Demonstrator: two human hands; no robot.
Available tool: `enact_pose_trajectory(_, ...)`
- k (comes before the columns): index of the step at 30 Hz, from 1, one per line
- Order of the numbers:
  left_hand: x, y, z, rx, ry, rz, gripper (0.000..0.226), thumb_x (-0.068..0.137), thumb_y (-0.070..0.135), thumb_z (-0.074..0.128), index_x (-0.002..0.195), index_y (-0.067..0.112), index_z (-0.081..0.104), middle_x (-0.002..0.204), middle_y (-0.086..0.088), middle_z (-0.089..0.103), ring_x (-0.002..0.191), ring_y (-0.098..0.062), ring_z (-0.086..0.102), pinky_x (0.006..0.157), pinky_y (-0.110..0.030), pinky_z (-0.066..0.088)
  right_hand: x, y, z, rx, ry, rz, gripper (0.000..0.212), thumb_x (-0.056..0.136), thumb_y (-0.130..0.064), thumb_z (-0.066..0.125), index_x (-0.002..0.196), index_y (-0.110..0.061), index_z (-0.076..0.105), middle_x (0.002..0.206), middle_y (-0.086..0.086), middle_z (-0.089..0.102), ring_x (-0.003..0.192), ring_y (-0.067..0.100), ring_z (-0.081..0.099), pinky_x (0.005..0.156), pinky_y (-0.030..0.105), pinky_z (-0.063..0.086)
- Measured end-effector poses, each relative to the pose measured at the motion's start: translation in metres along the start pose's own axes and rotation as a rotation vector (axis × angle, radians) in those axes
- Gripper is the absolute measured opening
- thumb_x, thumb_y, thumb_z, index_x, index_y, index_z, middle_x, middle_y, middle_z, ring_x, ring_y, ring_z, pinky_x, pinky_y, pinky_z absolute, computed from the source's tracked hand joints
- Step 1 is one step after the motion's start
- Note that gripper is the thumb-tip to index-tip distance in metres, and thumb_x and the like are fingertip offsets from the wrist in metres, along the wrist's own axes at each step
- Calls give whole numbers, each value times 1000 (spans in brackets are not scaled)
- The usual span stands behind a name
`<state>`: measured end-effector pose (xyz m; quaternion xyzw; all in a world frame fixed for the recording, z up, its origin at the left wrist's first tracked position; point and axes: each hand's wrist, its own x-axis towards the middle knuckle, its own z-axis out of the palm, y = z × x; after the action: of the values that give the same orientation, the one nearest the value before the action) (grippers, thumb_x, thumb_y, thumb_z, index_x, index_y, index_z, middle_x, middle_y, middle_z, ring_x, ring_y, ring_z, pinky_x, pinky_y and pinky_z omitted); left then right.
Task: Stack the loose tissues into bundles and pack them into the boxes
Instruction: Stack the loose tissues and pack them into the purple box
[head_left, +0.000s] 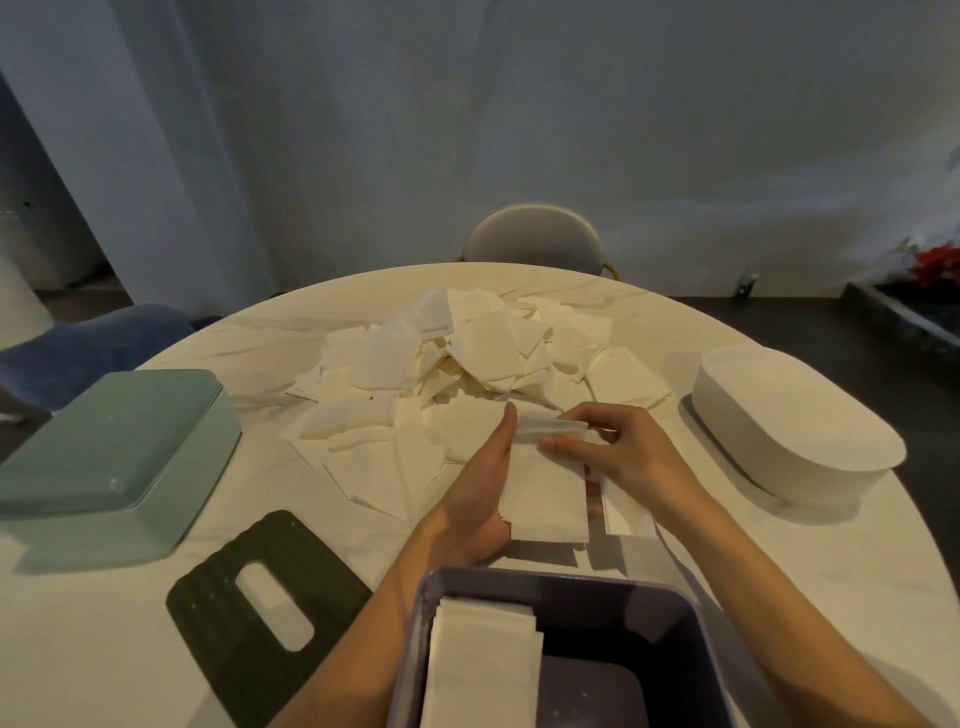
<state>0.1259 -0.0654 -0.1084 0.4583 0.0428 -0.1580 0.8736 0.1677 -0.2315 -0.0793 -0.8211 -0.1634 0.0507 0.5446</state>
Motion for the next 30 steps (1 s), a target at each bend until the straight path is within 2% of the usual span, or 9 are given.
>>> enact_pose_trajectory(4, 1, -2, -1, 11, -10, -1, 63, 104, 62, 28, 138, 19, 59, 130, -15, 70, 112, -31, 70, 91, -45, 60, 4, 7, 1, -195, 145, -163, 34, 75, -43, 86, 103, -37, 67, 105, -20, 66, 98, 0, 61, 81, 7, 44)
enact_pose_trajectory(7, 1, -2, -3, 17, -23, -1, 62, 104, 63, 28, 135, 20, 61, 119, -17, 73, 98, -32, 73, 84, -46, 62, 5, 7, 0, -313, 149, -282, 30, 76, -47, 84, 100, -39, 67, 107, -18, 61, 98, 4, 59, 84, 14, 45)
enact_pose_trajectory(9, 2, -3, -4, 34, -20, -10, 62, 104, 63, 29, 128, 21, 66, 116, -18, 73, 94, -33, 73, 85, -48, 60, 5, 10, 0, -336, 99, -264, 31, 76, -51, 82, 101, -37, 69, 107, -18, 60, 99, 5, 58, 83, 16, 46)
enact_pose_trajectory(11, 2, -3, -4, 34, -23, -37, 67, 101, 67, 33, 131, 16, 66, 119, -22, 70, 97, -35, 70, 89, -51, 58, 6, 13, 0, -352, 92, -234, 33, 77, -51, 82, 103, -37, 69, 107, -16, 60, 100, 4, 57, 85, 17, 46)
enact_pose_trajectory(15, 7, -7, -7, -7, -54, -78, 73, 99, 69, 37, 132, 11, 66, 122, -29, 63, 96, -37, 68, 90, -53, 57, 5, 12, -1, -256, 113, -254, 27, 82, -36, 83, 103, -33, 67, 103, -17, 67, 97, 2, 63, 93, 12, 45)
enact_pose_trajectory(17, 7, -7, -7, -12, -62, -89, 73, 100, 68, 36, 134, 11, 64, 121, -27, 64, 96, -36, 68, 89, -52, 58, 4, 11, -1, -239, 90, -291, 23, 84, -34, 82, 102, -33, 68, 101, -20, 68, 98, 1, 63, 94, 14, 47)
enact_pose_trajectory(20, 7, -6, -5, -8, -68, -90, 67, 102, 66, 33, 131, 15, 65, 118, -24, 68, 96, -36, 70, 88, -53, 58, 4, 13, 2, -323, 132, -312, 15, 83, -42, 81, 95, -37, 73, 102, -20, 63, 98, 3, 59, 86, 16, 49)
enact_pose_trajectory(24, 4, -5, -3, 7, -75, -87, 64, 102, 65, 32, 126, 18, 68, 116, -23, 70, 99, -37, 71, 87, -54, 58, 4, 11, 0, -359, 78, -244, 20, 79, -51, 81, 94, -40, 74, 103, -17, 57, 98, 3, 55, 78, 11, 40)
enact_pose_trajectory(30, 3, -3, -2, 25, -96, -159, 80, 97, 73, 34, 121, 8, 74, 115, -28, 64, 97, -37, 67, 92, -53, 57, 4, 7, -1, -376, 60, -209, 7, 88, -40, 76, 90, -35, 71, 100, -17, 56, 97, 6, 55, 77, 12, 39)
